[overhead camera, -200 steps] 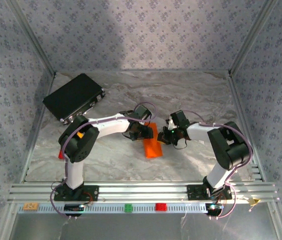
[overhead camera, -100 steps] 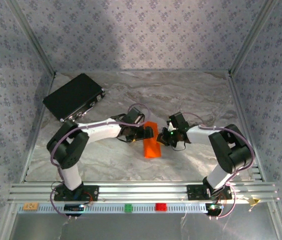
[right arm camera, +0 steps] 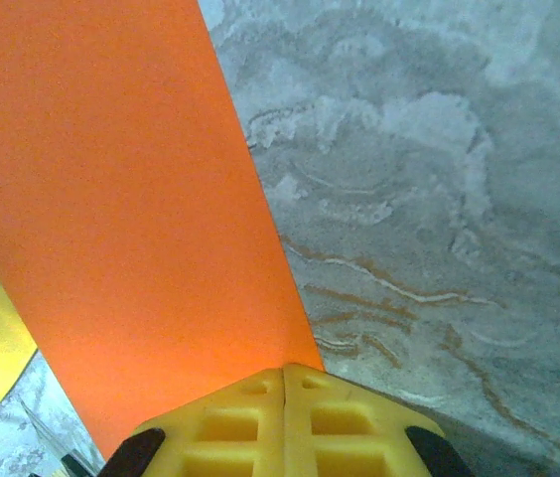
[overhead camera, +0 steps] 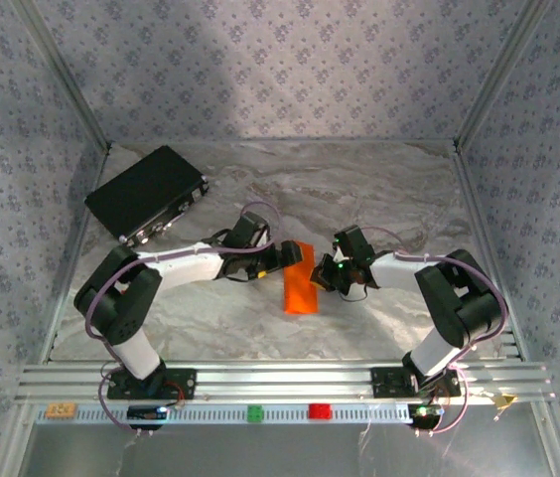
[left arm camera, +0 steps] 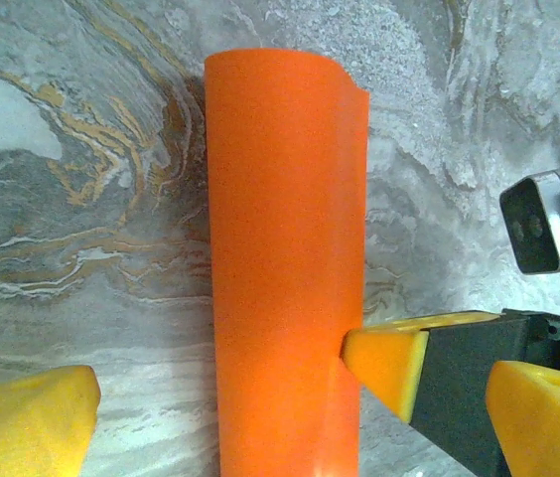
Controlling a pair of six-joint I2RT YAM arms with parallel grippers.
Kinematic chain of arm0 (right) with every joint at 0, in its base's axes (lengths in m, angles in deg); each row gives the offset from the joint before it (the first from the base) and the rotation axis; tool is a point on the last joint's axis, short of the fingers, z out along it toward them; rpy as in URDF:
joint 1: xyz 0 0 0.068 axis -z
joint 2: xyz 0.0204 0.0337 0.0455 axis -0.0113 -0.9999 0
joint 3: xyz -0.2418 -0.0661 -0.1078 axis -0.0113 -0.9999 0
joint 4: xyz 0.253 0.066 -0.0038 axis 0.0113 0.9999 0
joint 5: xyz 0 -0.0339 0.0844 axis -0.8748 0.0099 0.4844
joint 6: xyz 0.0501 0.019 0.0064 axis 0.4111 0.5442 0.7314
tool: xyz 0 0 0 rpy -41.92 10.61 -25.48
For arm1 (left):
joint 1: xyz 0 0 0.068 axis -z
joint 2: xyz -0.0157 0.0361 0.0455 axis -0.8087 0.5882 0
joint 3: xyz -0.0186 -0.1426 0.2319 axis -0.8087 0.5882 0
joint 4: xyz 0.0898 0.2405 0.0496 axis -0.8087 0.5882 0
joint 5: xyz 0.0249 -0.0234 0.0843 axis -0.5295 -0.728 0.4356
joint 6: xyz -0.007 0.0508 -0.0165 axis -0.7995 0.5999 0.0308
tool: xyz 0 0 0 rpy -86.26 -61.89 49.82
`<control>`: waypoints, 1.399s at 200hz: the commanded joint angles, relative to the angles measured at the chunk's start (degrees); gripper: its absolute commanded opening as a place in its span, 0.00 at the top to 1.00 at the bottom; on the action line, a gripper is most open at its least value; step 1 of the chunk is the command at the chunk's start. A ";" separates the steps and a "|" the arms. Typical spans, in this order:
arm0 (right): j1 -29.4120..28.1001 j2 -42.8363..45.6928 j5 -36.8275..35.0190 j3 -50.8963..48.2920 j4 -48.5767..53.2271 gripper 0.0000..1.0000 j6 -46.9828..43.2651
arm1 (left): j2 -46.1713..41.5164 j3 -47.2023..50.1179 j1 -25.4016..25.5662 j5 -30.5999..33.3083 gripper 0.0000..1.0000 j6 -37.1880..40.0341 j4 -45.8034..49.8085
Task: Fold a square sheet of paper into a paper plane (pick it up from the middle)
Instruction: Hold the square sheet of paper at the center of the table.
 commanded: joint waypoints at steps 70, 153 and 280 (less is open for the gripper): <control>-0.51 -0.80 -3.26 -1.47 4.31 0.93 0.53 | 4.33 -4.44 -0.19 -4.50 0.29 -0.21 4.58; -0.43 -0.70 -3.48 -1.29 4.79 0.94 0.27 | 8.37 -6.95 1.30 -5.42 0.30 1.11 6.67; 0.72 3.23 -2.61 -0.57 3.32 0.88 -1.48 | 9.91 -9.36 2.38 -1.18 0.60 3.45 11.88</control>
